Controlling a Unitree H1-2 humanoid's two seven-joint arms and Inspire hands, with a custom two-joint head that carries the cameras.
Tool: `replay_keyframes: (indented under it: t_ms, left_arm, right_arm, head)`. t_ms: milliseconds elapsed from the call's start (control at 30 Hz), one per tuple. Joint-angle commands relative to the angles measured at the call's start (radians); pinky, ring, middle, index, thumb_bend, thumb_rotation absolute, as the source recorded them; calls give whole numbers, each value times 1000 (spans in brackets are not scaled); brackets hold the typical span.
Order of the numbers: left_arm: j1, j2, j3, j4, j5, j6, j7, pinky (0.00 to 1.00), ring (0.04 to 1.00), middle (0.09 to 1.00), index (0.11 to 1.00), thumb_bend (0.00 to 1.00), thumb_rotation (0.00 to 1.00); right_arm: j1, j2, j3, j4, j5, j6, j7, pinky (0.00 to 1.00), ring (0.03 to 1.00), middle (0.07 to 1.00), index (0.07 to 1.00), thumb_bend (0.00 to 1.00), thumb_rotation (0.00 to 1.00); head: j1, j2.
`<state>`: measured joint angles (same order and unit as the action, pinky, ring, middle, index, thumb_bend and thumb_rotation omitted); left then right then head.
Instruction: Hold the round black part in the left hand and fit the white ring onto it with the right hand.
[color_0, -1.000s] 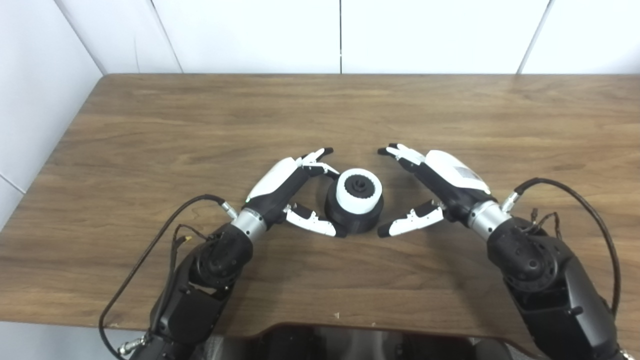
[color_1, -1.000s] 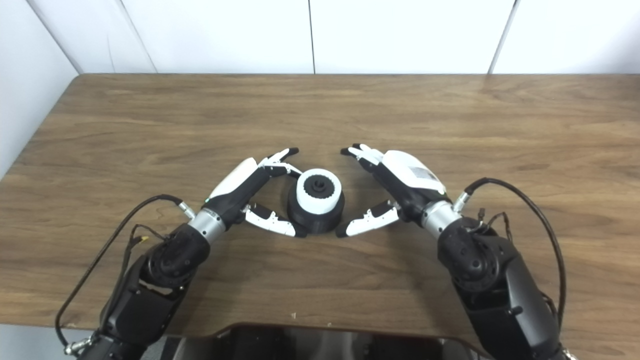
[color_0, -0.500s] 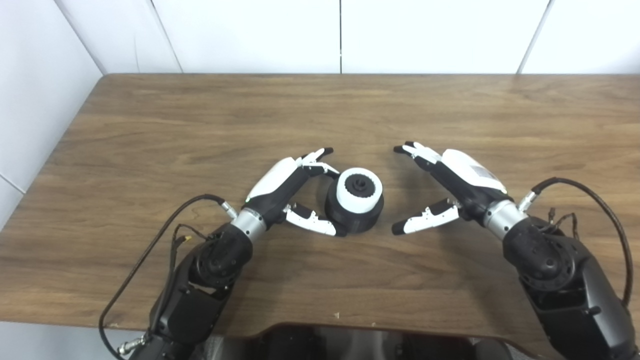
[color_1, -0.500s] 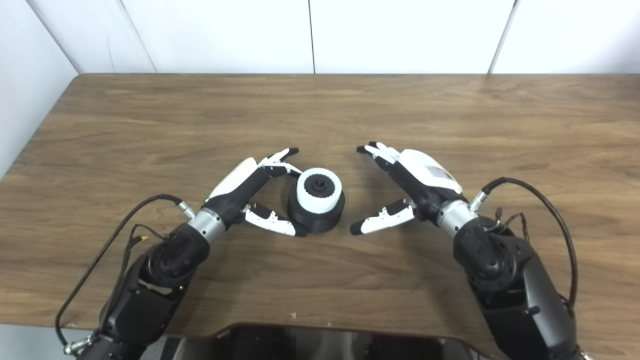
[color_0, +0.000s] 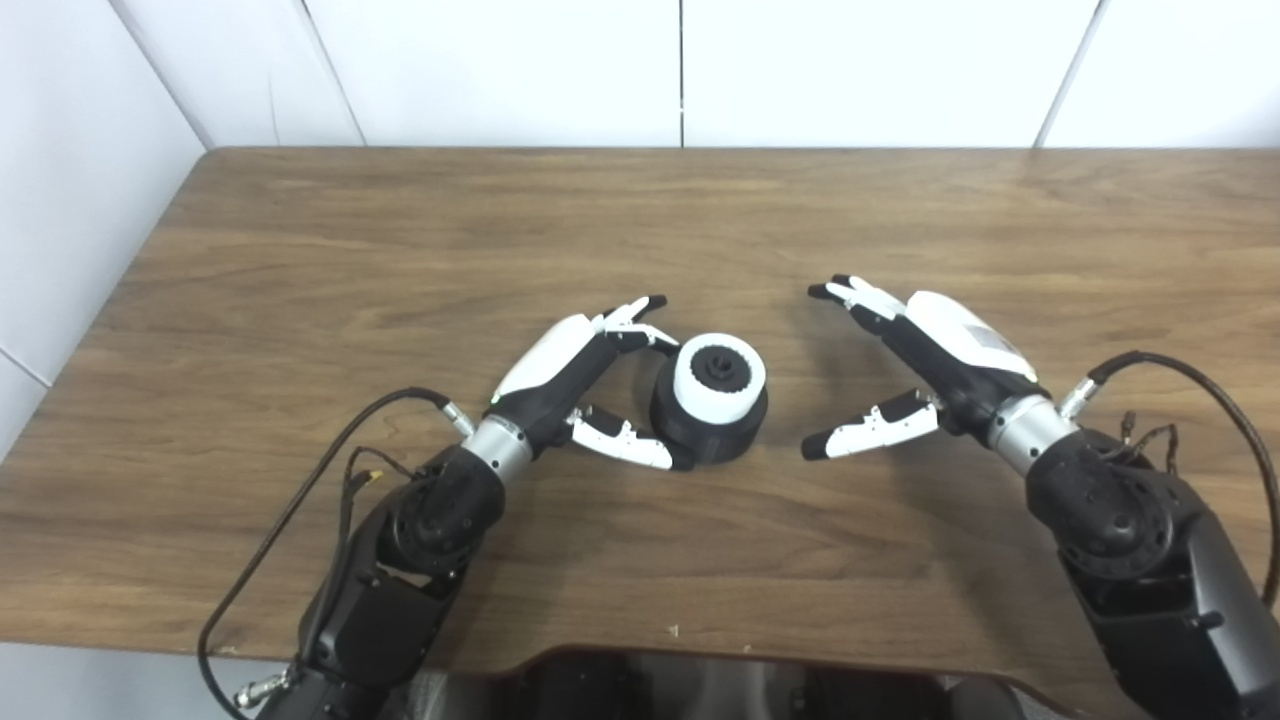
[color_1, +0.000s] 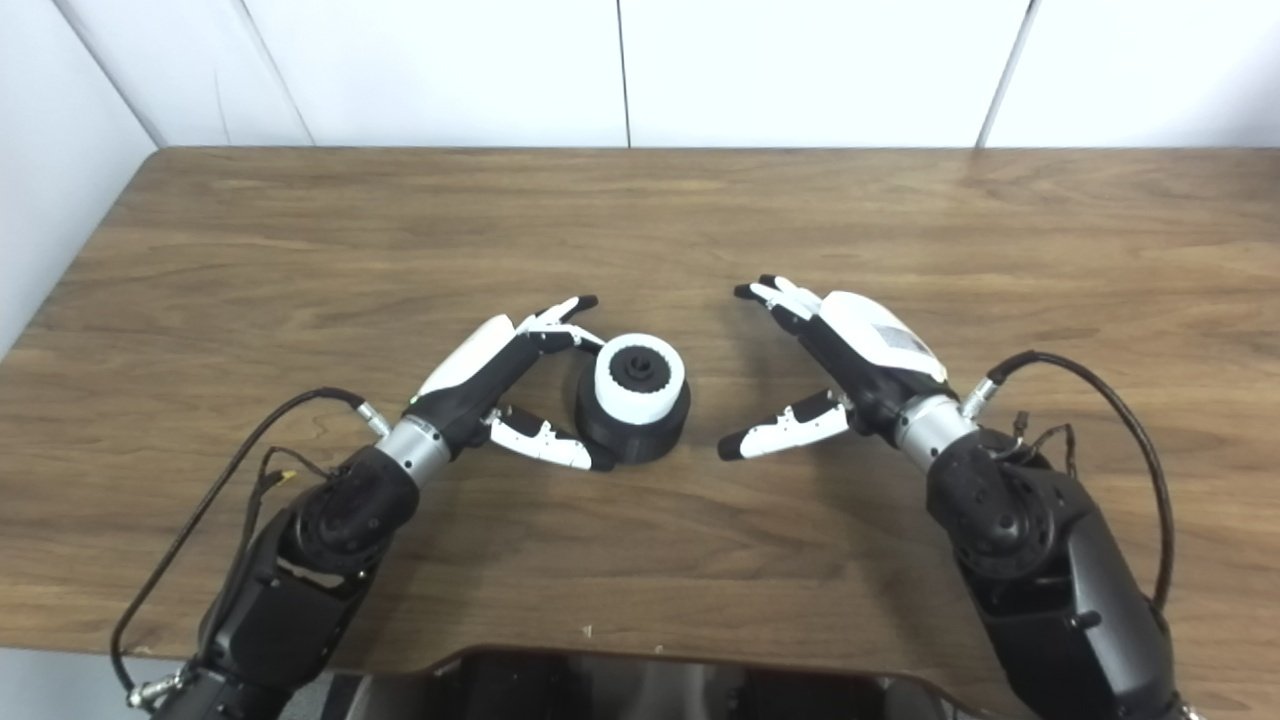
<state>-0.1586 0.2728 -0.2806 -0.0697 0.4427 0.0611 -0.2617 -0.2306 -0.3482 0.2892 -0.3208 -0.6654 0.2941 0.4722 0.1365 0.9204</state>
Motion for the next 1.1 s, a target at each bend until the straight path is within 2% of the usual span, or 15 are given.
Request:
replay_keyframes:
  t_ms: [0,700,967,1067]
  left_arm:
    - [-17,16,-4,-12,13,23,-19,1000,1000,1000,683,1000,365]
    - [-19,18,0,-25,37,42,-29,1000,1000,1000,737,1000,380]
    - [-17,28,31,-31,22,55,-27,1000,1000,1000,778,1000,358]
    - [-12,30,45,-36,12,55,-27,1000,1000,1000,798,995,339]
  right_arm:
    - [-25,-7,-17,-47,5,-4,-9,927,981,991,938,1000,447]
    - [-25,-10,-19,-44,7,-15,-17,933,976,987,934,1000,448]
    - [-33,-15,-33,-44,18,11,-3,935,984,989,936,994,428]
    - [-34,-18,-40,-26,28,-7,-19,923,976,984,928,1000,424]
  head:
    - [2,1]
    - [3,3]
    - [4,-4]
    - [2,-6]
